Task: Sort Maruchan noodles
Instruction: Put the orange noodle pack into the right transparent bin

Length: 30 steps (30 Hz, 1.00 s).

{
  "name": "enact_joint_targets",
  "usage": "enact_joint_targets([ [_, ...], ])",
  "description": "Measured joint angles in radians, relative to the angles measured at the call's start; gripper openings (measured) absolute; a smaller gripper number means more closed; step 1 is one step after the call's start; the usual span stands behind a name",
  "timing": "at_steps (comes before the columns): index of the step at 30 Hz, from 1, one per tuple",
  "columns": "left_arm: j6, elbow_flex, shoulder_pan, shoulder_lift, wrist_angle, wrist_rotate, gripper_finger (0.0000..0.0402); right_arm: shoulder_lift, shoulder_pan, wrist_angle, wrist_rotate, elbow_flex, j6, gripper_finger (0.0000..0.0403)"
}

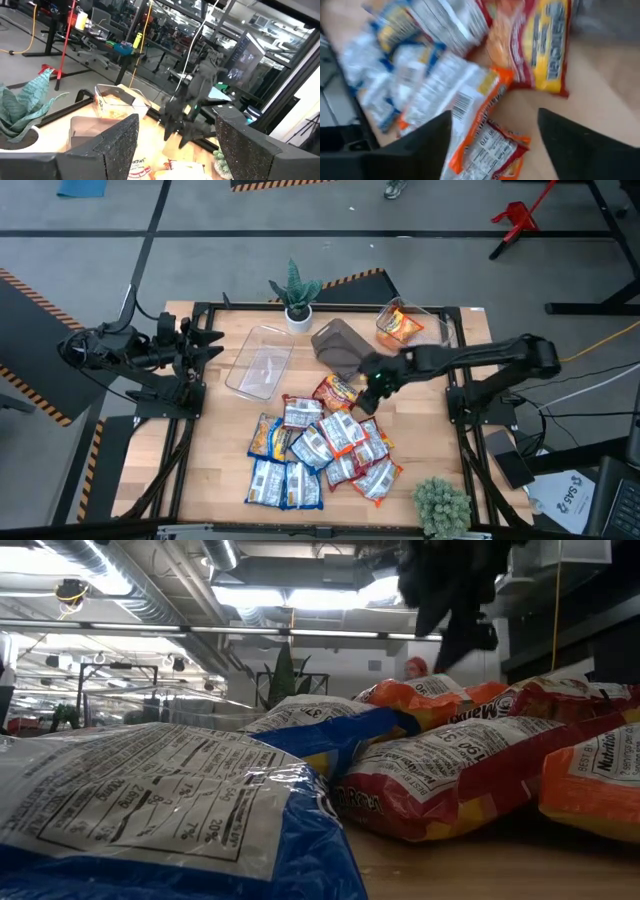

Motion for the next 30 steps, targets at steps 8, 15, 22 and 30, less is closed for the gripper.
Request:
enact_joint_targets([
  [8,-0.026,0.000,0.000,0.000,-0.001,0.094,0.0258,0.214,0.034,0.102,-0.144,-0.001,0.092,0.0376],
  [15,-0.038,0.000,0.000,0.000,-0.001,0.100,0.0258,0.326,0.032,0.197,-0.229,0.000,0.110,0.0377],
  [22,-0.034,0.000,0.000,0.000,-0.004,0.099,0.0258,0.342,0.032,0.294,-0.237,0.000,0.087,0.0268],
  [30,-0.033,0.000,0.000,0.000,-0.004,0.094,0.0258,0.341,0.031,0.281,-0.285,0.000,0.087,0.0045],
])
